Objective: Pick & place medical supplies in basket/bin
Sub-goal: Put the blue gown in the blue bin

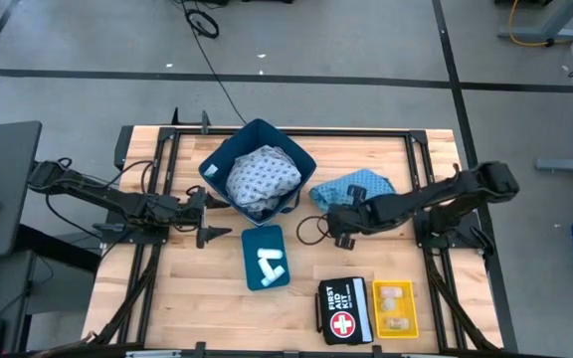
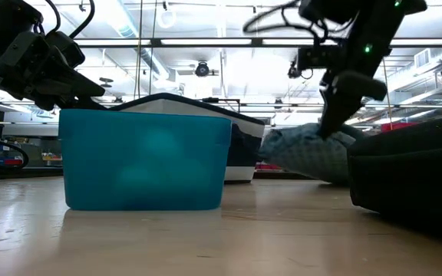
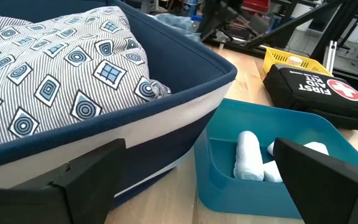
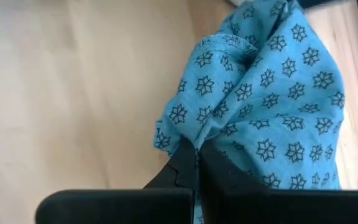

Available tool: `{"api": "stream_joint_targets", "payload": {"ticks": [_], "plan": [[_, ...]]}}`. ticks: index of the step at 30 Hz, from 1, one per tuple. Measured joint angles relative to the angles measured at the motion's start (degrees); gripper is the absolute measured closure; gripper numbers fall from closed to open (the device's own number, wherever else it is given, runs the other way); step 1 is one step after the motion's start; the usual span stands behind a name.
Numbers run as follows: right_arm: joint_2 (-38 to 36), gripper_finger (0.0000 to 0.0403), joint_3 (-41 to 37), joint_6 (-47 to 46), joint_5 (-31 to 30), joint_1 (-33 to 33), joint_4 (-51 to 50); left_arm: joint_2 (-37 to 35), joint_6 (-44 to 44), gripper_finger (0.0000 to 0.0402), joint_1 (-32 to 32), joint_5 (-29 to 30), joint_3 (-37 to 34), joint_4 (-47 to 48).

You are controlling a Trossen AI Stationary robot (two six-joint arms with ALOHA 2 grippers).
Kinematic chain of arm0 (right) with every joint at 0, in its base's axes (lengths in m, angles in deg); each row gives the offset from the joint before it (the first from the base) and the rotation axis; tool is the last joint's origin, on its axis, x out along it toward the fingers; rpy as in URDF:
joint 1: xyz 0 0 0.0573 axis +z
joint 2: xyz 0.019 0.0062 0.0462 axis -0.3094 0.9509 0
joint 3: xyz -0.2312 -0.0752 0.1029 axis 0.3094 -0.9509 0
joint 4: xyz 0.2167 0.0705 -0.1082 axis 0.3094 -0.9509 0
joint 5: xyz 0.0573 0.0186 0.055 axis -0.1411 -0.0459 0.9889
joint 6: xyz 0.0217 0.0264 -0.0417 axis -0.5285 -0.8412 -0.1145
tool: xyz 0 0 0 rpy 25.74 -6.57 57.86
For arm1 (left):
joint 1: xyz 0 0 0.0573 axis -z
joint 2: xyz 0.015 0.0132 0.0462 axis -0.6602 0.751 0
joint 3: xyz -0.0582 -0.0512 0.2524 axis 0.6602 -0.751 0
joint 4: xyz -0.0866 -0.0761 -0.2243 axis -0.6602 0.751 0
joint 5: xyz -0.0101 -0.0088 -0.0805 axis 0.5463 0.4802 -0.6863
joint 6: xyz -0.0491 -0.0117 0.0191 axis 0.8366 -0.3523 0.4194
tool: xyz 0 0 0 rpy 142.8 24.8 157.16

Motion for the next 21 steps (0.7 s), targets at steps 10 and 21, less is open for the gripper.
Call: {"api": "stream_joint_targets", "payload": {"ticks": [10, 21], "plan": [[-1.3, 0.0403, 0.1, 1.7, -0.4, 3.6, 7.7, 0.0, -0.1, 0.0004, 0.0, 0.0, 0.0, 0.0], [-5.6, 0.0403, 0.1, 4.1, -0.6, 7.8, 18.7, 0.0, -0.2, 0.0004, 0.0, 0.0, 0.0, 0.0]]}}
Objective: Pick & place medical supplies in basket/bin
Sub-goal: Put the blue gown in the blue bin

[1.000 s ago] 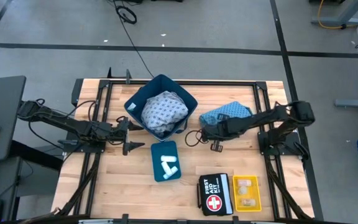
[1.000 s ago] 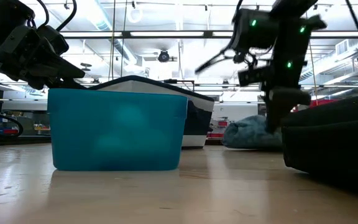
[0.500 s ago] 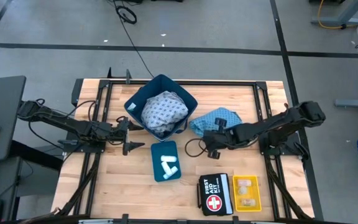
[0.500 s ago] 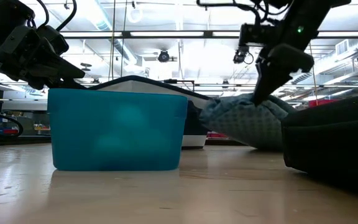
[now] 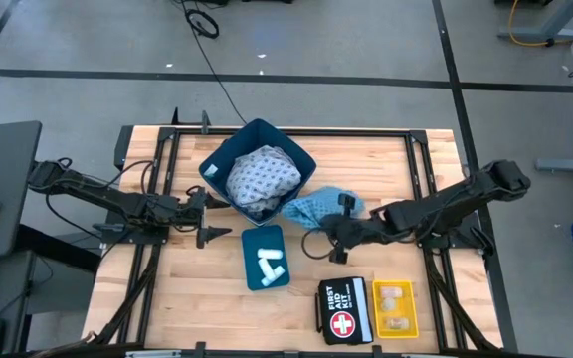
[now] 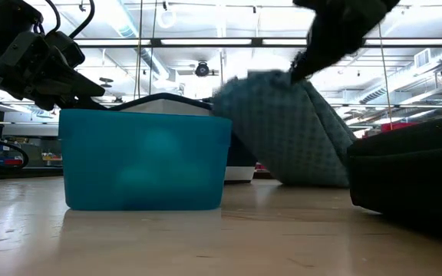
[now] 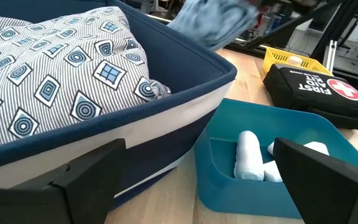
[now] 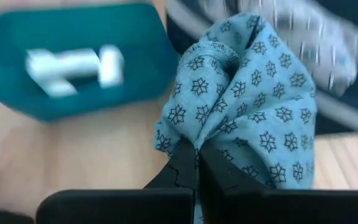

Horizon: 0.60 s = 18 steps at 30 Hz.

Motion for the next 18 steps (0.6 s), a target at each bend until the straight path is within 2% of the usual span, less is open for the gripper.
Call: {"api": "stream_joint_targets", "payload": {"ticks": [9, 18], "plan": [[-4.6, 0.0403, 0.1, 4.9, -4.3, 2.4, 6.5, 0.0, 0.0, 0.0004, 0.0, 0.0, 0.0, 0.0], [-6.4, 0.0403, 0.1, 13.0, -4.4, 2.3, 13.7, 0.0, 0.0, 0.0004, 0.0, 0.0, 0.0, 0.0]]}}
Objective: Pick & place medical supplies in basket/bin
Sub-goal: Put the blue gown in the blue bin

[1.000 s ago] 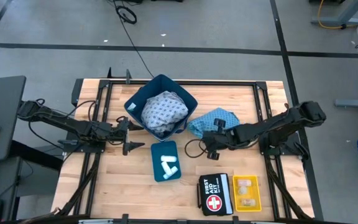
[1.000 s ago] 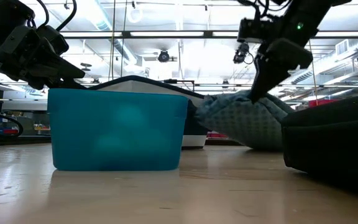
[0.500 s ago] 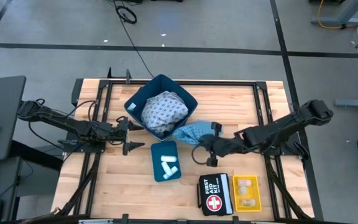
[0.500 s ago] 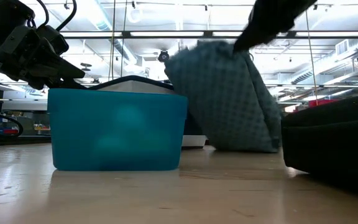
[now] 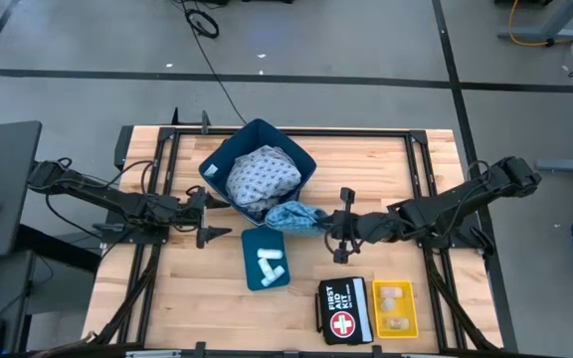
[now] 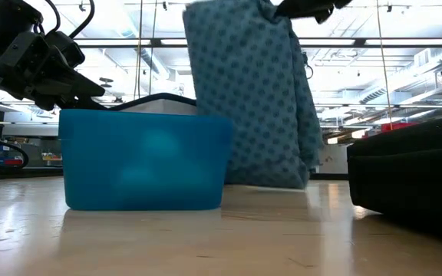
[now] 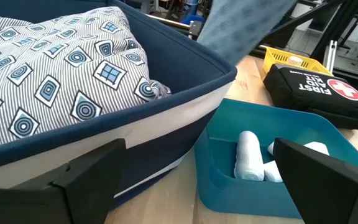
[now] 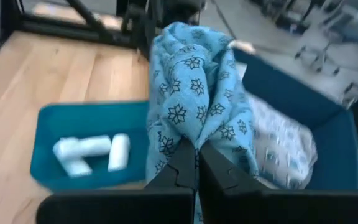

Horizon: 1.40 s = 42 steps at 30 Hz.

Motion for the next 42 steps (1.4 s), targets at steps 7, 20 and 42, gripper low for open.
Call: {"api": "stream_joint_targets", "payload": {"ticks": [7, 20, 42], "plan": [[-0.7, 0.0403, 0.5, 8.3, -0.5, -1.1, 9.8, 0.0, 0.0, 0.0004, 0.0, 0.0, 0.0, 0.0], [-1.0, 0.0403, 8.2, 18.7, 1.6, -6.4, 13.1, 0.0, 0.0, 0.0004, 0.0, 0.0, 0.0, 0.0], [8.8, 0.0403, 8.3, 32.0, 22.0, -28.5, 31.8, 0.1, 0.0, 0.0004, 0.0, 0.0, 0.0, 0.0]]}}
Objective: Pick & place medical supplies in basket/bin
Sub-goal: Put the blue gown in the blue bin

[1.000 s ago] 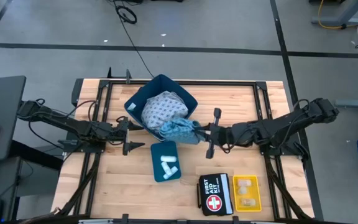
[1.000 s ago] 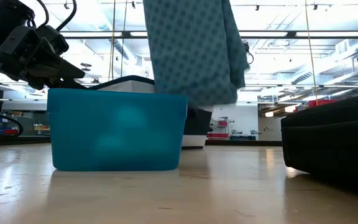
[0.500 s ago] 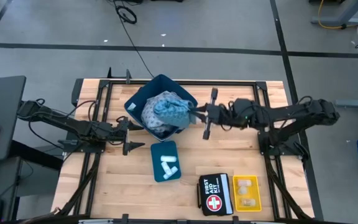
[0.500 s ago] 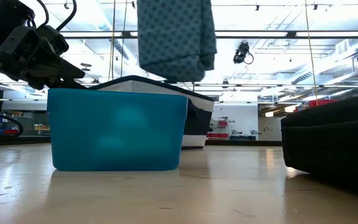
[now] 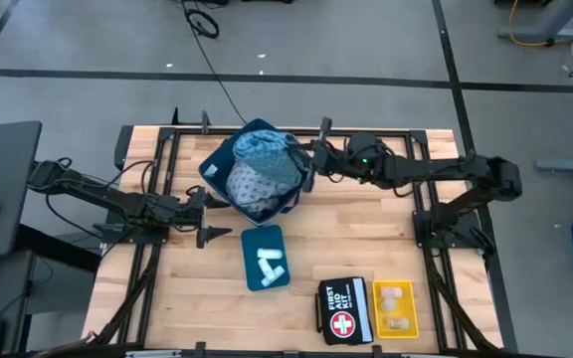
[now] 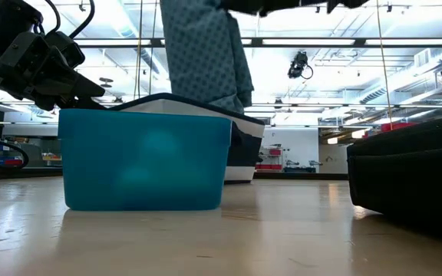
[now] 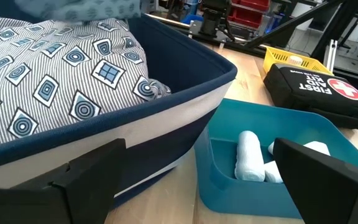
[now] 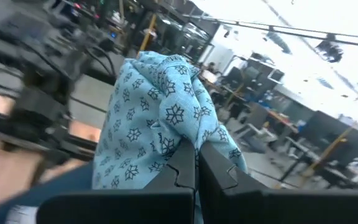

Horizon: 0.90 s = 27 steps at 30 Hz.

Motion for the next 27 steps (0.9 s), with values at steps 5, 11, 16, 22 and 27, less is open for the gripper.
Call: {"api": "stream_joint_targets", "payload": {"ticks": [5, 11, 16, 22, 27], "plan": [[4.2, 0.0403, 0.0, 5.0, -1.0, -1.3, 6.7, 0.0, 0.0, 0.0004, 0.0, 0.0, 0.0, 0.0], [6.1, 0.0403, 0.0, 11.1, -4.1, -1.8, 12.1, 0.0, 0.1, 0.0004, 0.0, 0.0, 0.0, 0.6], [6.1, 0.0403, 0.0, 8.2, -1.9, -2.5, 6.6, 0.0, 0.2, 0.0004, 0.0, 0.0, 0.0, 0.6], [6.1, 0.0403, 0.0, -0.7, 5.1, -3.8, -4.9, 1.2, 0.5, 0.0004, 0.0, 0.0, 0.0, 0.6], [6.7, 0.0403, 0.0, -6.1, 13.0, -4.3, -11.4, 2.5, 0.6, 0.0004, 0.0, 0.2, 0.0, 0.5]]}}
